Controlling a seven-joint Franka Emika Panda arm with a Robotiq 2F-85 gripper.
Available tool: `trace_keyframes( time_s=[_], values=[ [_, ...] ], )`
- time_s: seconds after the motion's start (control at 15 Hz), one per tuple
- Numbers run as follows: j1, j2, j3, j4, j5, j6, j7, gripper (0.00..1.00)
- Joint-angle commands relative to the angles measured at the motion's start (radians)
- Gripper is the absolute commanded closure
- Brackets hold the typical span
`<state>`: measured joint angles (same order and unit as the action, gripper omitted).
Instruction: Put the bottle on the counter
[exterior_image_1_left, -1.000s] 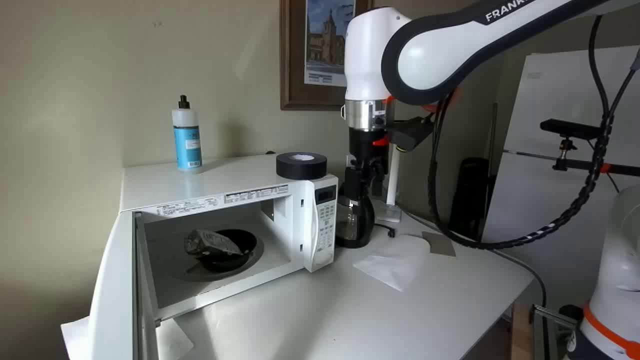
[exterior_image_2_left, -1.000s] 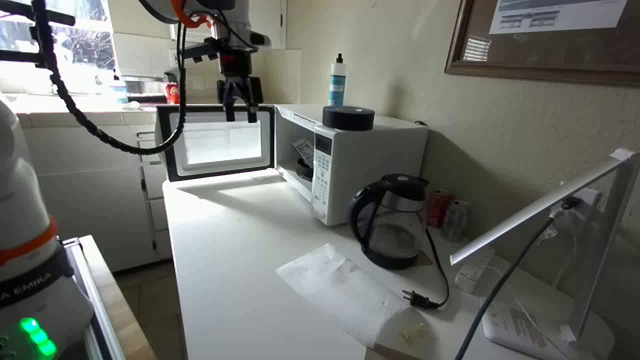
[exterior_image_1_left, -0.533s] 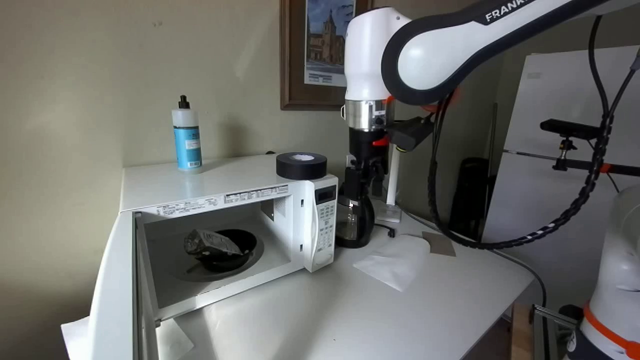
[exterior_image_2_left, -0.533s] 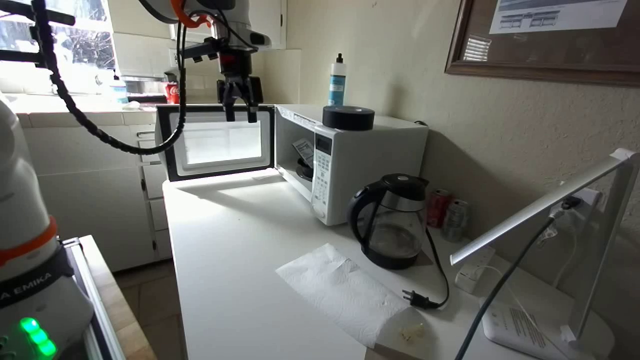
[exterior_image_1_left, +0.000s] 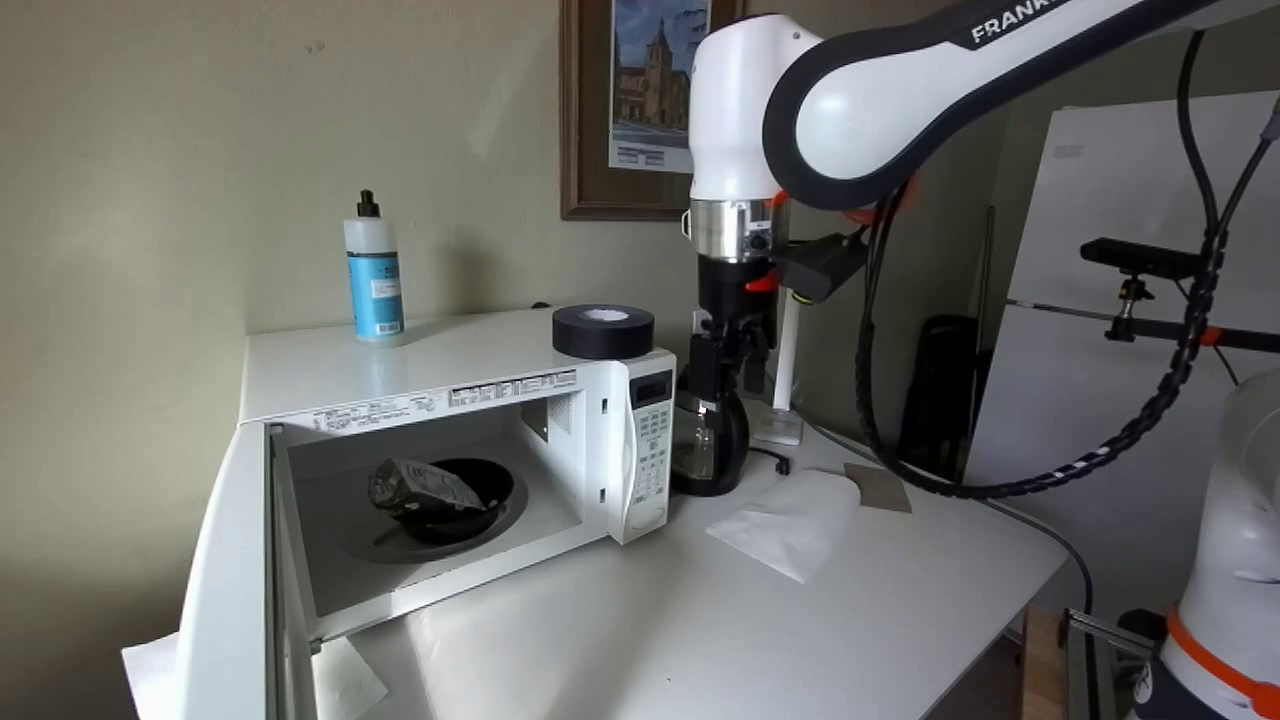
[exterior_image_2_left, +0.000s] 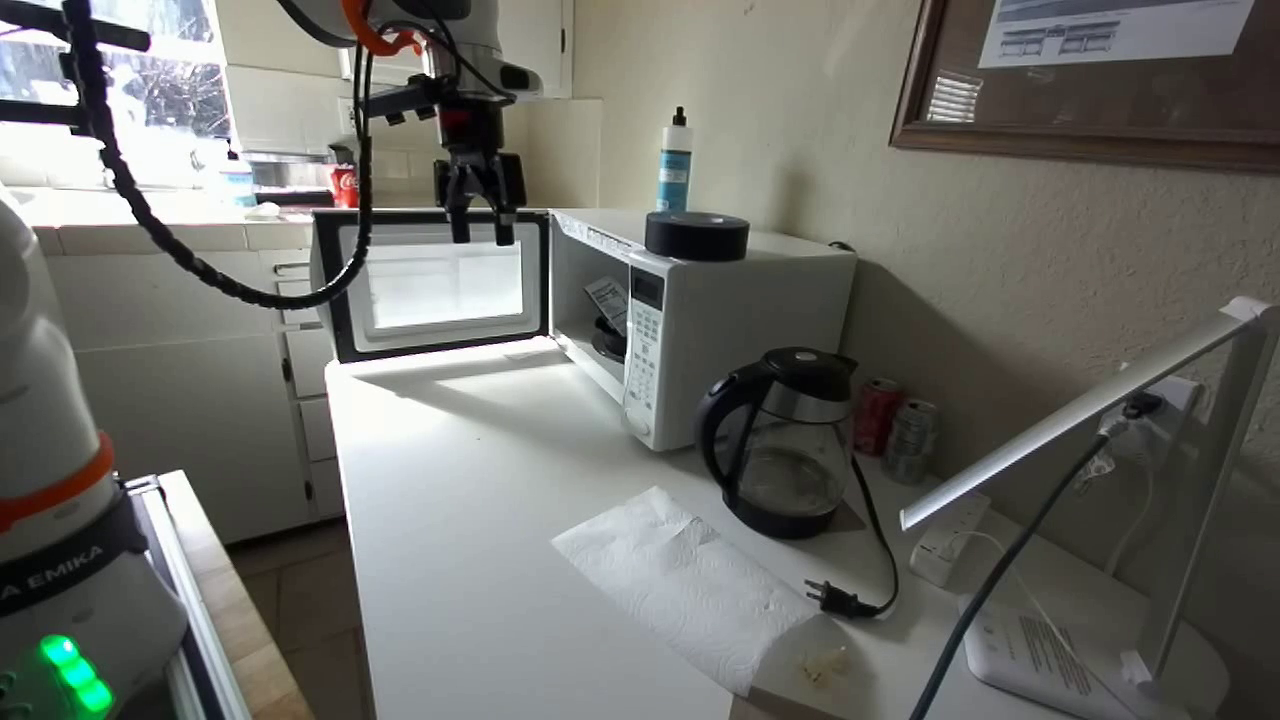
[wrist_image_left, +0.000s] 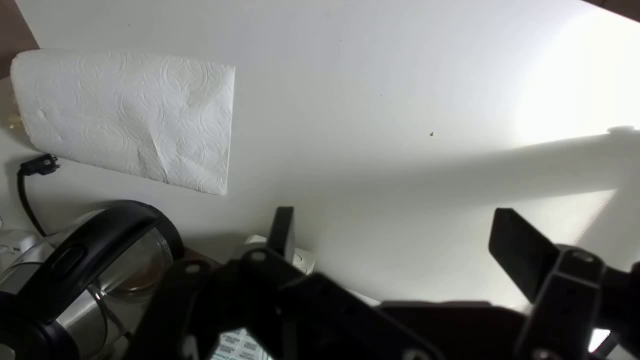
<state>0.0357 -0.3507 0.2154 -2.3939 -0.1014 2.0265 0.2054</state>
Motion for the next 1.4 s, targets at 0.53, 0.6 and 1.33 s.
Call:
trace_keyframes(
  time_s=[0.53, 0.6, 1.33],
  values=[
    [0.011, 0.076, -0.041, 0.322, 0.100, 0.208, 0.148, 0.00],
    [0.009, 0.109, -0.031, 0.389, 0.113, 0.203, 0.196, 0.00],
    [0.014, 0.130, -0.033, 0.474, 0.090, 0.202, 0.249, 0.00]
  ],
)
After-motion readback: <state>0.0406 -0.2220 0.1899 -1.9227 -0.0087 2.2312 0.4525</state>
